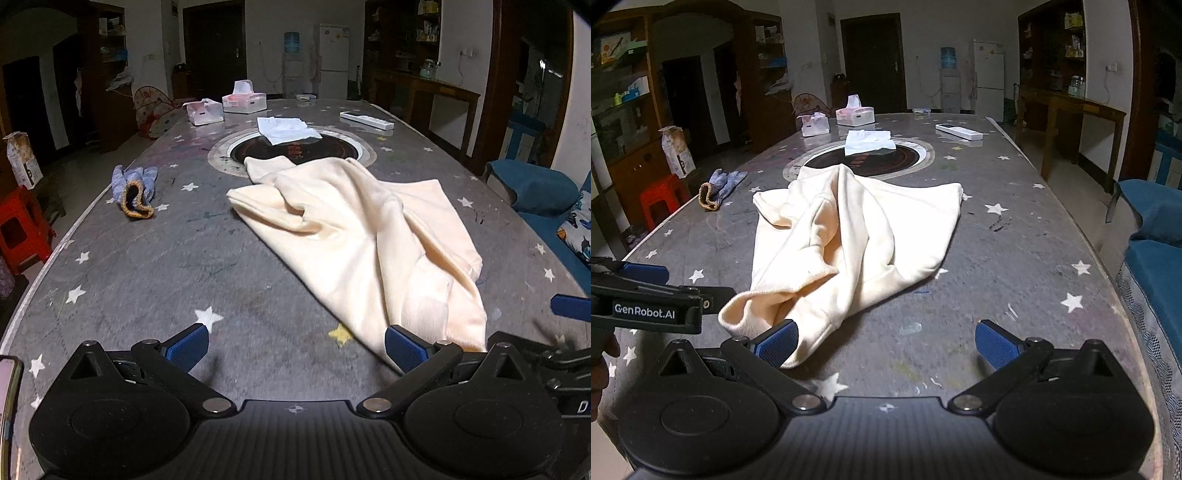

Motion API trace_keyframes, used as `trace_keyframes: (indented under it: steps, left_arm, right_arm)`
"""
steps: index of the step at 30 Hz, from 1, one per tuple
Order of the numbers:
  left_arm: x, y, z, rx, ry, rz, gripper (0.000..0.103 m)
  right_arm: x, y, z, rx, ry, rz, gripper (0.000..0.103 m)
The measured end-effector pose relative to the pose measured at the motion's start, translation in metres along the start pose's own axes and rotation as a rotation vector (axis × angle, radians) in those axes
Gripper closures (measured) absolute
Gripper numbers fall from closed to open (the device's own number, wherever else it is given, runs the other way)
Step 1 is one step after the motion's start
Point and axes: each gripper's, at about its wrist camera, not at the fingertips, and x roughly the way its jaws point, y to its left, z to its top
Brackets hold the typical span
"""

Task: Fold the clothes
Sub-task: 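Move both grippers toward the crumpled cream sweatshirt on the table, then grasp the sweatshirt hem with the left gripper while the right gripper grasps beside it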

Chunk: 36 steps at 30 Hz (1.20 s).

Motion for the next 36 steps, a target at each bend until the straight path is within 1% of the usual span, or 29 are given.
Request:
trace_keyframes:
  steps: [5,10,12,14,15,16,17,18,19,20,21,24,25,26,27,28,29,31,33,36]
  left_arm:
    - [0.006,-0.001,0.013,-0.011,-0.005,-0.033,0.000]
    - [0.012,-0.009,0.032,0.008,-0.030,-0.066,0.000]
    - [0.016,-0.014,0.040,0.024,-0.040,-0.078,0.000]
    - [0.022,-0.018,0.047,0.038,-0.041,-0.093,0.001]
    - [0.026,-0.020,0.051,0.044,-0.040,-0.101,0.001]
    - [0.030,-0.023,0.054,0.050,-0.039,-0.110,0.006]
    - [0.034,-0.025,0.057,0.057,-0.037,-0.118,0.010]
    - [0.037,-0.027,0.061,0.063,-0.036,-0.127,0.010]
    - [0.041,-0.029,0.064,0.069,-0.035,-0.135,0.014]
    - [0.045,-0.031,0.067,0.076,-0.034,-0.143,0.020]
    - [0.049,-0.034,0.071,0.082,-0.032,-0.152,0.023]
    - [0.061,-0.037,0.077,0.091,-0.020,-0.173,0.032]
    - [0.065,-0.036,0.077,0.089,-0.012,-0.179,0.045]
    - [0.070,-0.036,0.078,0.088,-0.004,-0.185,0.061]
    - [0.073,-0.034,0.078,0.083,0.001,-0.192,0.069]
    - [0.073,-0.031,0.077,0.069,0.001,-0.203,0.084]
    - [0.074,-0.028,0.076,0.056,0.002,-0.213,0.089]
    - [0.070,-0.020,0.074,0.032,-0.011,-0.218,0.095]
    - [0.062,-0.011,0.070,0.007,-0.032,-0.214,0.095]
    - [0.040,0.005,0.062,-0.029,-0.069,-0.196,0.096]
  right_arm:
    - [0.007,-0.003,0.008,0.007,0.000,-0.004,0.001]
    - [0.014,-0.009,0.017,0.012,-0.001,-0.011,0.005]
    - [0.015,-0.011,0.021,0.013,-0.006,-0.014,0.009]
    - [0.018,-0.015,0.026,0.016,-0.006,-0.014,0.011]
    - [0.020,-0.016,0.028,0.018,-0.007,-0.010,0.015]
    - [0.021,-0.018,0.031,0.019,-0.008,-0.007,0.020]
    - [0.022,-0.019,0.033,0.022,-0.008,-0.007,0.021]
    - [0.024,-0.020,0.035,0.024,-0.008,-0.006,0.022]
    - [0.025,-0.021,0.037,0.027,-0.008,-0.005,0.023]
    - [0.026,-0.022,0.039,0.028,-0.009,-0.004,0.025]
    - [0.027,-0.023,0.040,0.027,-0.008,-0.004,0.027]
    - [0.030,-0.024,0.044,0.022,-0.008,-0.004,0.028]
    - [0.031,-0.025,0.045,0.020,-0.008,-0.004,0.028]
    - [0.033,-0.025,0.046,0.019,-0.007,-0.003,0.029]
    - [0.035,-0.026,0.048,0.017,-0.004,-0.001,0.031]
    - [0.037,-0.026,0.049,0.012,-0.003,0.002,0.031]
    - [0.038,-0.026,0.051,0.006,-0.002,0.004,0.031]
    - [0.041,-0.022,0.056,-0.019,-0.004,0.008,0.033]
    - [0.045,-0.018,0.062,-0.047,-0.007,0.023,0.035]
    - [0.055,-0.008,0.071,-0.094,-0.007,0.044,0.035]
